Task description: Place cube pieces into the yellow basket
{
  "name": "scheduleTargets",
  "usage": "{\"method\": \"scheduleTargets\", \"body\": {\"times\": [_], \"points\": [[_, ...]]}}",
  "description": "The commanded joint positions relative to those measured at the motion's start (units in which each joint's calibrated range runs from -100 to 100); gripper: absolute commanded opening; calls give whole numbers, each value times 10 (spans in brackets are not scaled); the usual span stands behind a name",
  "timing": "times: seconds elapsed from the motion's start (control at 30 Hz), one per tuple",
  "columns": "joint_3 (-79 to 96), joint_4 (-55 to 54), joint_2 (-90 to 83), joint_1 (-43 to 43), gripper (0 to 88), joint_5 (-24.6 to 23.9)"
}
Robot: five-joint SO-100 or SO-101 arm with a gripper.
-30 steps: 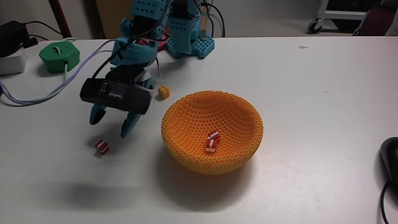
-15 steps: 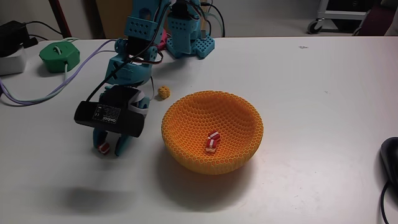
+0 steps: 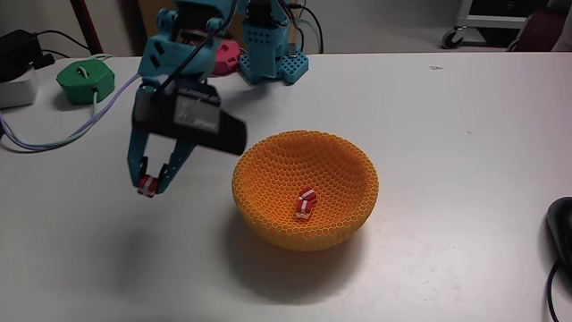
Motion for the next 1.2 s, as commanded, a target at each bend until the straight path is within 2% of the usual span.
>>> {"method": "scheduleTargets", "body": {"times": [0.0,0.17,0.2,0.3,0.33,0.43,0.5,0.63,0.77,0.87,1.0,1.17], "points": [[-97,117,-79,-128,0,-35],[-24,114,-79,-284,0,-134],[-6,110,-78,-299,48,-145],[35,121,-86,-326,272,-136],[52,122,-95,-328,321,-129],[87,127,-131,-312,423,-100],[95,160,-162,-288,457,-87],[108,238,-248,-203,475,-71],[195,289,-360,-98,466,-89],[310,254,-425,-49,454,-123],[430,180,-450,-4,441,-145],[537,35,-436,40,443,-130]]}}
